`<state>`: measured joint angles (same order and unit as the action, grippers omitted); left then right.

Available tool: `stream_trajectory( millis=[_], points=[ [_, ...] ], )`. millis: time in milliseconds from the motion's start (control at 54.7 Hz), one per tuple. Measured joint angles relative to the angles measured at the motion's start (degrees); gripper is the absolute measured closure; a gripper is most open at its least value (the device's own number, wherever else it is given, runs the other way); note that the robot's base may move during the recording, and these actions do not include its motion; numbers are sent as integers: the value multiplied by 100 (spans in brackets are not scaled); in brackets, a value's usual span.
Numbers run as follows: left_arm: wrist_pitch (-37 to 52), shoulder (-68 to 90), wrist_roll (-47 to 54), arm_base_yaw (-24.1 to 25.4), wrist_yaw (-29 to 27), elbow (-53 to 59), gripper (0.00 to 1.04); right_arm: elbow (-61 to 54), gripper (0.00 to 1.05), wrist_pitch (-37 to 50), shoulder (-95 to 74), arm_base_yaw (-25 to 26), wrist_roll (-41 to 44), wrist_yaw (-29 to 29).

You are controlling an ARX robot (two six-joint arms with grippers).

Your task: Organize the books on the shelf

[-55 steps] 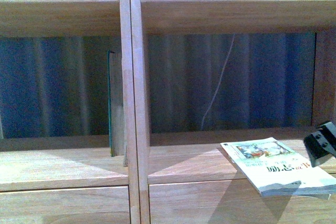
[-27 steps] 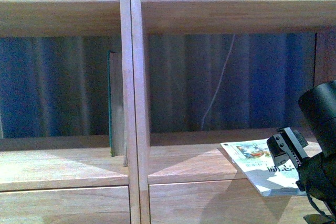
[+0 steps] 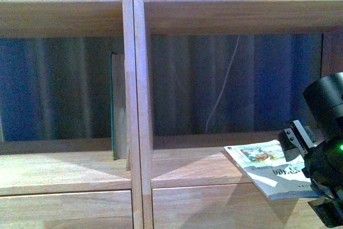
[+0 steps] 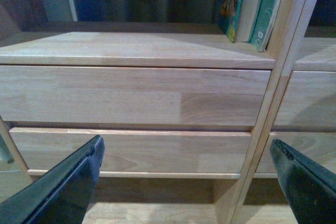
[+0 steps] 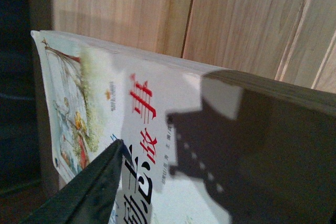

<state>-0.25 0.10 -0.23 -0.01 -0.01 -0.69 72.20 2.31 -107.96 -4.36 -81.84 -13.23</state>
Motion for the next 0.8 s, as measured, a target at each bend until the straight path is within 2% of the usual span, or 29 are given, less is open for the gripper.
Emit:
stream_trajectory(
  millis=[201, 256, 402, 804],
  points=[
    [0, 0, 0, 0, 0, 0, 7, 59, 64, 35, -9, 11, -50, -20],
    [0, 0, 0, 0, 0, 0, 7, 46, 77, 90, 39, 11, -57, -26],
    [0, 0, 0, 0, 0, 0, 7, -85, 95, 201, 243, 15, -52, -46],
    [0, 0, 0, 0, 0, 0, 7, -1154, 97, 719, 1360, 210, 308, -197]
  ],
)
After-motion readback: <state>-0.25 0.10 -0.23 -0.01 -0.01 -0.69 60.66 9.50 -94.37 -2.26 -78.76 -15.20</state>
